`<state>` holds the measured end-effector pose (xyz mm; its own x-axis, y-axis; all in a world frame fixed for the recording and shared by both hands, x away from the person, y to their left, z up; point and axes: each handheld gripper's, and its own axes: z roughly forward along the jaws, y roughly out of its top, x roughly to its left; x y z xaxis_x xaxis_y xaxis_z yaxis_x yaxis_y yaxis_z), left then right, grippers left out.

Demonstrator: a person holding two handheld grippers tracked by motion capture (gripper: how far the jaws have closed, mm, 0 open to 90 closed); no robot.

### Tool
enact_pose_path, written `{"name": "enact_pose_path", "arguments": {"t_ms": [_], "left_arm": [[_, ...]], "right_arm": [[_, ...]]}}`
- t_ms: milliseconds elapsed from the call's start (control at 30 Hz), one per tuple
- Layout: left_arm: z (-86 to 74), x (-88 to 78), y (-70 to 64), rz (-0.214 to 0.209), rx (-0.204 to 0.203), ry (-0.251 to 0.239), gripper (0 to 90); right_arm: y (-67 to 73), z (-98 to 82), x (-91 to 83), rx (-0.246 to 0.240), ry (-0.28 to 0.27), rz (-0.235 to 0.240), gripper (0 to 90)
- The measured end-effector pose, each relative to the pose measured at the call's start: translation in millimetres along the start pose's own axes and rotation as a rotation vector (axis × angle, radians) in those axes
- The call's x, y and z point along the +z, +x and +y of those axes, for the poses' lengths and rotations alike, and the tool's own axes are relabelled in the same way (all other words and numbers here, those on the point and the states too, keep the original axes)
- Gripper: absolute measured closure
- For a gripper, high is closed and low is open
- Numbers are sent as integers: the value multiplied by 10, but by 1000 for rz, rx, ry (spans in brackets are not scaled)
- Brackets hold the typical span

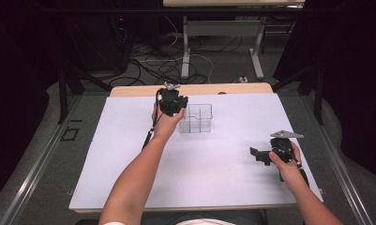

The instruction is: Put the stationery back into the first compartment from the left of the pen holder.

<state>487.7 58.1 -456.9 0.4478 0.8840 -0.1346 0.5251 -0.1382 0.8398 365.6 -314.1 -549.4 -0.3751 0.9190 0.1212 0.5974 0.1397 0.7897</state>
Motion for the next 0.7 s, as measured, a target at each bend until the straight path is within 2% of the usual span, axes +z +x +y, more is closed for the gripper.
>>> {"name": "enact_pose_path", "arguments": {"t_ms": [100,300,467,600,700], "left_arm": [[-2,-54,-13,-17,-4,13,680],[4,-177,-53,-60,-6,7,581],[5,-269,-92,-84,20,-2,504],[22,-362,-106,-129,33,-12,435],[32,-438,-124,-140,58,-23,401]], "right_arm": [[5,1,4,-1,1,-2,0],[7,2,1,-4,3,-1,0],[10,2,0,-7,5,0,0],[14,4,-3,-5,6,-2,0],[10,3,-3,-8,5,-3,0]]}}
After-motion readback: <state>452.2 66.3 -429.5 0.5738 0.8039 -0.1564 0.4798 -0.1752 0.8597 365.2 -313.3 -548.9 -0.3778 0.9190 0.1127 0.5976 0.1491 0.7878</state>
